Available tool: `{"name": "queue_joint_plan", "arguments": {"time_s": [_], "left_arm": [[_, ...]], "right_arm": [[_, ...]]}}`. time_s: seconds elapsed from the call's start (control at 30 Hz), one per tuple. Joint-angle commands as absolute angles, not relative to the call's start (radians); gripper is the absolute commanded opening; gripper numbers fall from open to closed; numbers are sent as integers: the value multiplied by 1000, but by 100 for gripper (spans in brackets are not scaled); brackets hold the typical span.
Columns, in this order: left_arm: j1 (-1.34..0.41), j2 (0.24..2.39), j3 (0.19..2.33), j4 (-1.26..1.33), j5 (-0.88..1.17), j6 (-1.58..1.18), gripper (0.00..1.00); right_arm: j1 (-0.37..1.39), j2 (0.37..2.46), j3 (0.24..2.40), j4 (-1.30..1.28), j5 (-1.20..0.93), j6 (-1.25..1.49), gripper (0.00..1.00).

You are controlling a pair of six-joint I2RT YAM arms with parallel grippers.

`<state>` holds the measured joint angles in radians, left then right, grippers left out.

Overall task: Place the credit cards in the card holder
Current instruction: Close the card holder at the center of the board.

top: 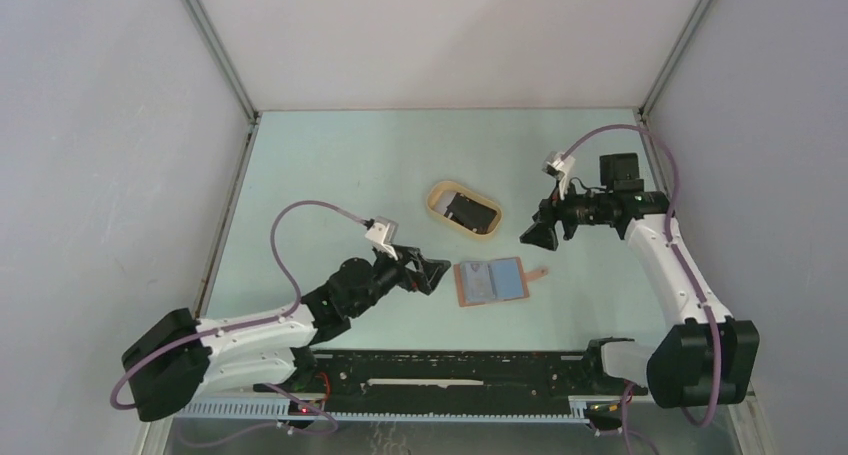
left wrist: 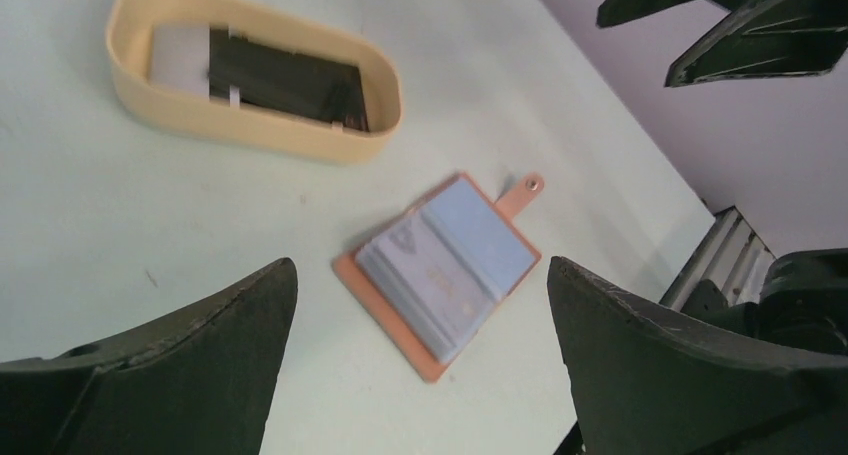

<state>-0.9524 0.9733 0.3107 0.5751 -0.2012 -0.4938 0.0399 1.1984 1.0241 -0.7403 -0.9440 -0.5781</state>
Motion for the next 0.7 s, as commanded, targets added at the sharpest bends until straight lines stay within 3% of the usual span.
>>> {"name": "queue_joint_plan", "arguments": {"time_s": [0.0, 0.27, 0.4, 0.67], "left_arm": [[-944, 1047, 244, 718, -174, -703, 100], [-944, 1183, 210, 734, -185, -949, 96], [-946, 1305, 238, 776, -131, -1009, 88], [-960, 1523, 319, 835, -96, -1087, 88]], "right_arm": [[94, 1228, 1005, -777, -841, -635, 80], [155, 1341, 977, -771, -695, -604, 74], [194, 1457, 997, -796, -625, -572, 60], [250, 1662, 1062, -860, -556, -525, 37]]}}
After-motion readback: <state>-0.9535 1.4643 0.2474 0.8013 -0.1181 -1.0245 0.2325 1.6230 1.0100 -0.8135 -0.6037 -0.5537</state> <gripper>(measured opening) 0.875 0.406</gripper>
